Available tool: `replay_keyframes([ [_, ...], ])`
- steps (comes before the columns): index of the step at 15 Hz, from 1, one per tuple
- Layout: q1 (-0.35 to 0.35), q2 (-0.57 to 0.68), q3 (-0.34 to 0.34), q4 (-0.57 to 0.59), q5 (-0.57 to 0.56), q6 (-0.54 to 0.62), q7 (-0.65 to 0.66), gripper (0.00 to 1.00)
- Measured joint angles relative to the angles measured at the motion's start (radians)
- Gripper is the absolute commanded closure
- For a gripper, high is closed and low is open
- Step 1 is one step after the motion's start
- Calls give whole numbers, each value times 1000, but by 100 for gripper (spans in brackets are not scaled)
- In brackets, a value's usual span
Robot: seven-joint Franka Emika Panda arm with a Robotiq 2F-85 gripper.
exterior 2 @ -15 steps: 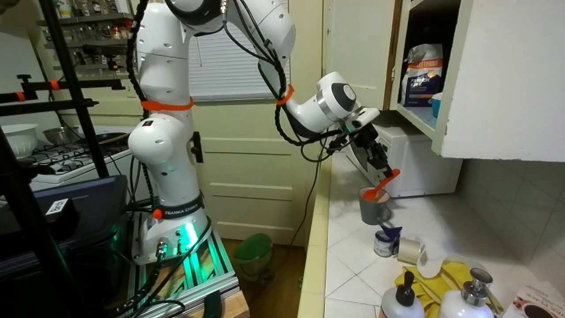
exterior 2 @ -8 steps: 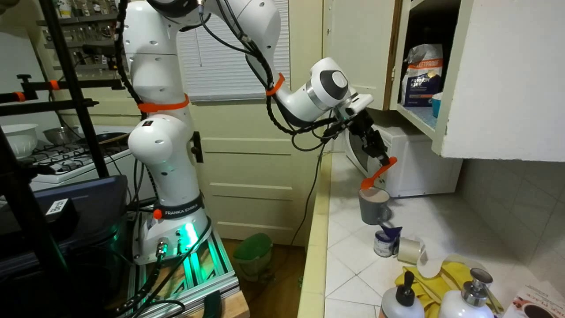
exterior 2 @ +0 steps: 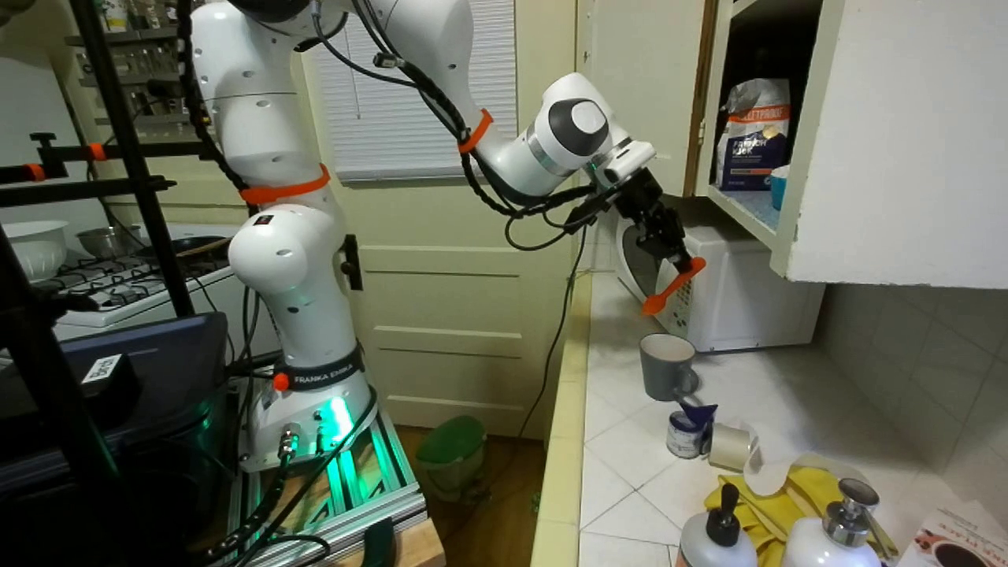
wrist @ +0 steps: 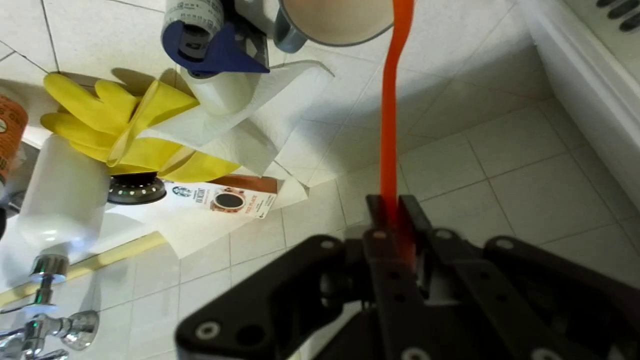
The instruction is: Move the orange spoon to the open cupboard
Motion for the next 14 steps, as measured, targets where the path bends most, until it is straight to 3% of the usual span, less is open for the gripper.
replay_keyframes([
  [6, 9, -113, -11, -37, 56, -104, 131, 97],
  [14, 2, -230, -41, -82, 189, -107, 285, 97],
])
